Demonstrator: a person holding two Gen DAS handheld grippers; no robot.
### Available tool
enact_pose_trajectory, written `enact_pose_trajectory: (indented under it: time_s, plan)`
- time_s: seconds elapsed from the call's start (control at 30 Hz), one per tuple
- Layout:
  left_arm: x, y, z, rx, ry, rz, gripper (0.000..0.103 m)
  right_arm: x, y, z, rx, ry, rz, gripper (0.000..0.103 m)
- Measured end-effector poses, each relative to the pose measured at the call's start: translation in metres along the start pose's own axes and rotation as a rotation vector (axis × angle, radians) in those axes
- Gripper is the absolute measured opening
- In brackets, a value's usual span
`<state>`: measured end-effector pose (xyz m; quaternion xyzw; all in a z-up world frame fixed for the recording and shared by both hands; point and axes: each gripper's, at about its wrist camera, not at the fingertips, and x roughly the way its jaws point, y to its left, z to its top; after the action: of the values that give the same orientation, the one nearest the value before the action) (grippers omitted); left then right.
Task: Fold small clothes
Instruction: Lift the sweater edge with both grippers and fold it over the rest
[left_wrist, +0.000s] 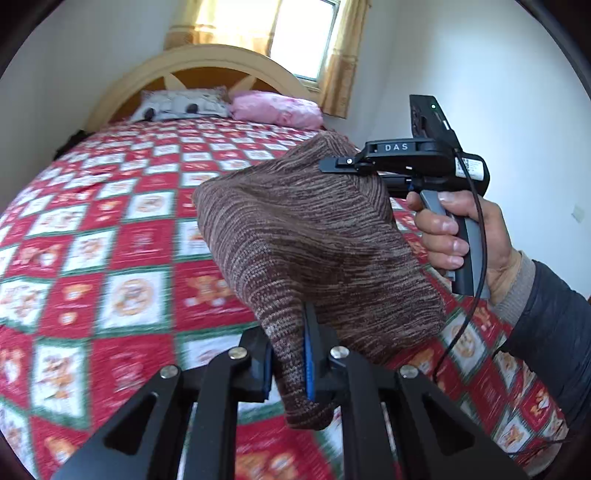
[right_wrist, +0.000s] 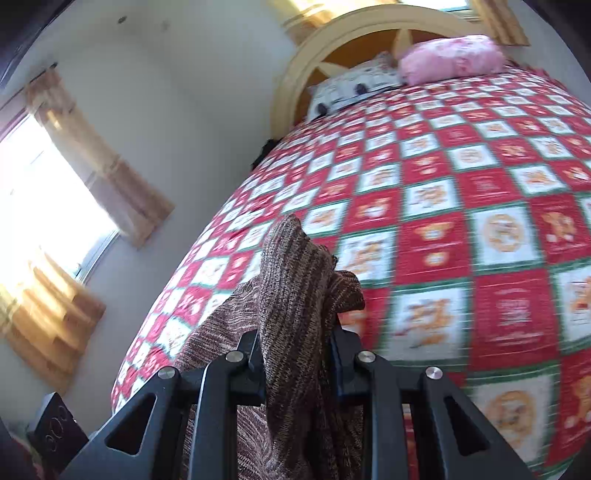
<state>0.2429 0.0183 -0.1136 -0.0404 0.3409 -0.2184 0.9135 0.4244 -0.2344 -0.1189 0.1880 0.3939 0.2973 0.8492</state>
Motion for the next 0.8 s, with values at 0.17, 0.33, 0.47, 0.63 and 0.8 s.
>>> enact_pose_trajectory:
  time_s: [0.17, 0.33, 0.47, 0.63, 0.8]
  plan:
    - [-0.03, 0.026, -0.012, -0.05, -0.016, 0.066, 0.013, 0.036, 0.046, -0.01, -0.039, 0.039, 0.056, 0.025]
    - [-0.048, 0.046, -0.023, -0.086, -0.017, 0.129, 0.013, 0.069, 0.085, -0.018, -0.076, 0.081, 0.092, 0.025]
    - [-0.063, 0.062, -0.031, -0.122, -0.022, 0.172, 0.013, 0.086, 0.111, -0.022, -0.106, 0.102, 0.11, 0.025]
    - [-0.079, 0.078, -0.042, -0.153, -0.033, 0.197, 0.013, 0.105, 0.14, -0.028, -0.135, 0.124, 0.127, 0.025]
    - [-0.096, 0.091, -0.054, -0.185, -0.045, 0.212, 0.013, 0.123, 0.169, -0.035, -0.16, 0.147, 0.138, 0.025]
